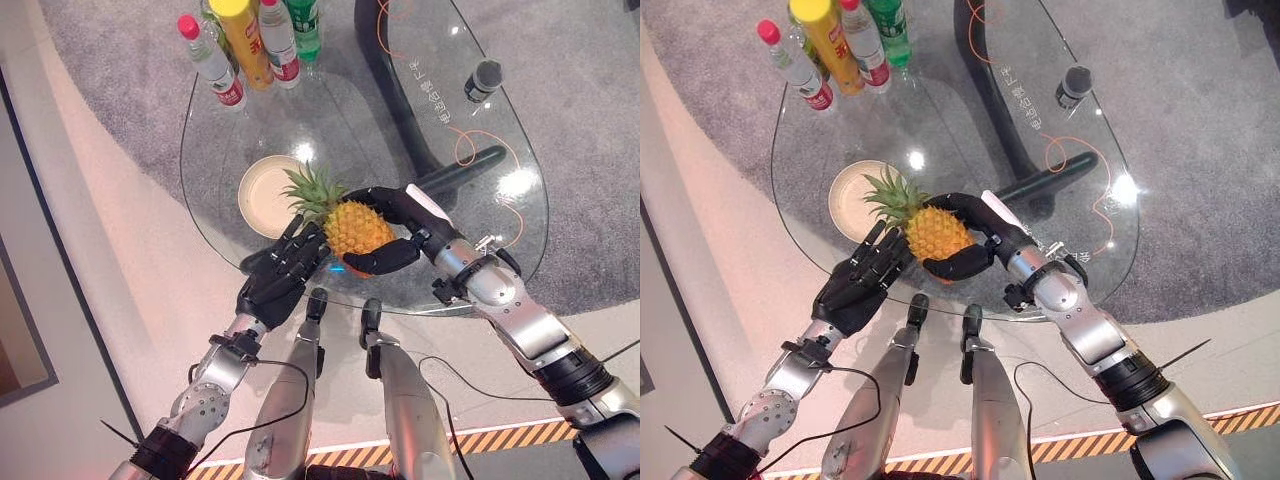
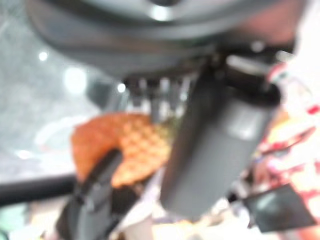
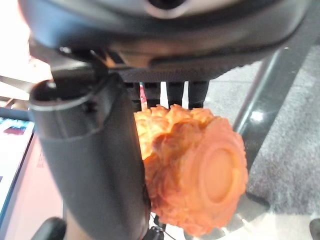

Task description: Pick up the fruit to the plate

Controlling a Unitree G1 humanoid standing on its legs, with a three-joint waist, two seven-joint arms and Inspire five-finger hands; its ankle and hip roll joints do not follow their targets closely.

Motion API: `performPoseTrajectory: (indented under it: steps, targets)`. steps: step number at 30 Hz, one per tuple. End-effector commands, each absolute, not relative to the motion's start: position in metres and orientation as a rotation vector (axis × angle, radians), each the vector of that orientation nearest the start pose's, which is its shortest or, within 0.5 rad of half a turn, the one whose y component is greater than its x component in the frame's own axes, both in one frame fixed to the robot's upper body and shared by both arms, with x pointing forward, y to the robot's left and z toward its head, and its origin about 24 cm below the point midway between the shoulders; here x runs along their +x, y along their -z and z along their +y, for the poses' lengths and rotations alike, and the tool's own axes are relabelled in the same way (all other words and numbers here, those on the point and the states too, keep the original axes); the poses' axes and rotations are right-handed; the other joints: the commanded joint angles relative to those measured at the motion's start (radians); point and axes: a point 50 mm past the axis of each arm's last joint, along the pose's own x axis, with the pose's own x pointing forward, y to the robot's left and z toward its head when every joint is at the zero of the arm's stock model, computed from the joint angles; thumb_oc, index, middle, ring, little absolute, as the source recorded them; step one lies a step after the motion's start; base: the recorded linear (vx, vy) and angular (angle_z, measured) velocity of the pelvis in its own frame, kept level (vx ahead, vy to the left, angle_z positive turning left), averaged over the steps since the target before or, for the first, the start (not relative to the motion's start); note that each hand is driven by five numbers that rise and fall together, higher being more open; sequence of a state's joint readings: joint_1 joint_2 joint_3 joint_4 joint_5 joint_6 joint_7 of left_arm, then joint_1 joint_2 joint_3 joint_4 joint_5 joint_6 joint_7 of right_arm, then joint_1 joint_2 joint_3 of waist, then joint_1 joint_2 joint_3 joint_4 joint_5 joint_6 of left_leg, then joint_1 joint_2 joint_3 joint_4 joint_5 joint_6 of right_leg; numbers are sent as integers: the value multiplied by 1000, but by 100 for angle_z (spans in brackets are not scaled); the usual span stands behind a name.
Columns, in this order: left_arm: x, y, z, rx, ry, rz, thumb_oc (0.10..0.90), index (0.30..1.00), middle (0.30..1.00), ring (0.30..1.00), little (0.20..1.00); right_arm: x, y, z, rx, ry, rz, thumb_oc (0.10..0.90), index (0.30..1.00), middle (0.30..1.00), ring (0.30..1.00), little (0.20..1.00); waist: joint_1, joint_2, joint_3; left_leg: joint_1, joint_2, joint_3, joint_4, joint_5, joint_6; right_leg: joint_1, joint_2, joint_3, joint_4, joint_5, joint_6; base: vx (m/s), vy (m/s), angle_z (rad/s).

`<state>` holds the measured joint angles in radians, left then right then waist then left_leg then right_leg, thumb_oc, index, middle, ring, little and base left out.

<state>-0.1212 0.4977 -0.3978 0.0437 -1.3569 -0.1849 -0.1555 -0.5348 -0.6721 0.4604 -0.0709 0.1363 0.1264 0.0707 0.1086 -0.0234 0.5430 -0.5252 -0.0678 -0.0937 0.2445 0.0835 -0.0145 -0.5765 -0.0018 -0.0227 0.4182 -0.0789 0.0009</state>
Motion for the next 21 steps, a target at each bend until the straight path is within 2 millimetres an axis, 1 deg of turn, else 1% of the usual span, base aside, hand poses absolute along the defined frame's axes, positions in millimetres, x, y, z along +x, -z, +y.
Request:
performPoseTrajectory:
  steps: [1, 2, 3, 4, 6, 12, 16, 18, 21]
  targets:
    - [272, -136, 140, -745, 446, -359, 800, 900, 900, 900, 900, 261, -193, -59, -631, -844, -576, 100, 300, 300, 300, 200, -10, -25, -23, 19, -75, -6, 86, -89, 69, 95, 12, -21, -111, 76, 30, 0, 0, 0]
    - [273, -138, 144, -679, 388, -399, 800, 900, 900, 900, 900, 260, -192, -58, -643, -842, -565, 100, 300, 300, 300, 200, -9, -24, -23, 24, -75, -7, 82, -86, 70, 99, 12, -20, -112, 75, 30, 0, 0, 0]
    - [273, -138, 144, -679, 387, -399, 800, 900, 900, 900, 900, 260, -192, -58, -643, -842, -565, 100, 300, 300, 300, 200, -10, -24, -23, 24, -75, -8, 82, -86, 70, 99, 12, -20, -112, 75, 30, 0, 0, 0]
    - [274, -142, 152, -591, 286, -452, 800, 900, 900, 900, 900, 259, -188, -54, -649, -860, -555, 100, 300, 300, 300, 200, -5, -24, -23, 27, -75, -10, 82, -83, 68, 103, 13, -19, -110, 72, 28, 0, 0, 0]
    - [276, -145, 154, -588, 261, -474, 800, 900, 900, 900, 900, 259, -186, -49, -641, -869, -553, 100, 300, 300, 300, 200, 1, -26, -23, 26, -78, -14, 86, -83, 65, 106, 11, -23, -109, 69, 28, 0, 0, 0]
    - [281, -153, 143, -588, 289, -481, 800, 900, 900, 900, 900, 267, -186, -33, -623, -841, -551, 100, 300, 300, 300, 200, 23, -37, -23, 19, -80, -30, 92, -82, 59, 108, 9, -41, -102, 63, 29, 11, -56, 5]
    - [282, -154, 141, -607, 326, -459, 800, 900, 900, 900, 900, 269, -189, -31, -614, -844, -553, 100, 300, 300, 300, 200, 30, -37, -23, 19, -81, -34, 90, -82, 58, 107, 11, -48, -101, 62, 28, 7, -36, 10]
    - [282, -152, 140, -638, 352, -445, 800, 900, 900, 900, 900, 269, -190, -30, -613, -851, -550, 100, 300, 300, 300, 200, 31, -37, -23, 19, -81, -35, 89, -82, 59, 106, 11, -49, -100, 62, 27, 0, 0, 0]
    - [280, -151, 132, -741, 439, -412, 800, 900, 900, 900, 900, 269, -190, -27, -618, -866, -537, 100, 300, 300, 300, 200, 31, -32, -23, 16, -83, -38, 89, -82, 59, 98, 12, -49, -95, 61, 25, 0, 0, 0]
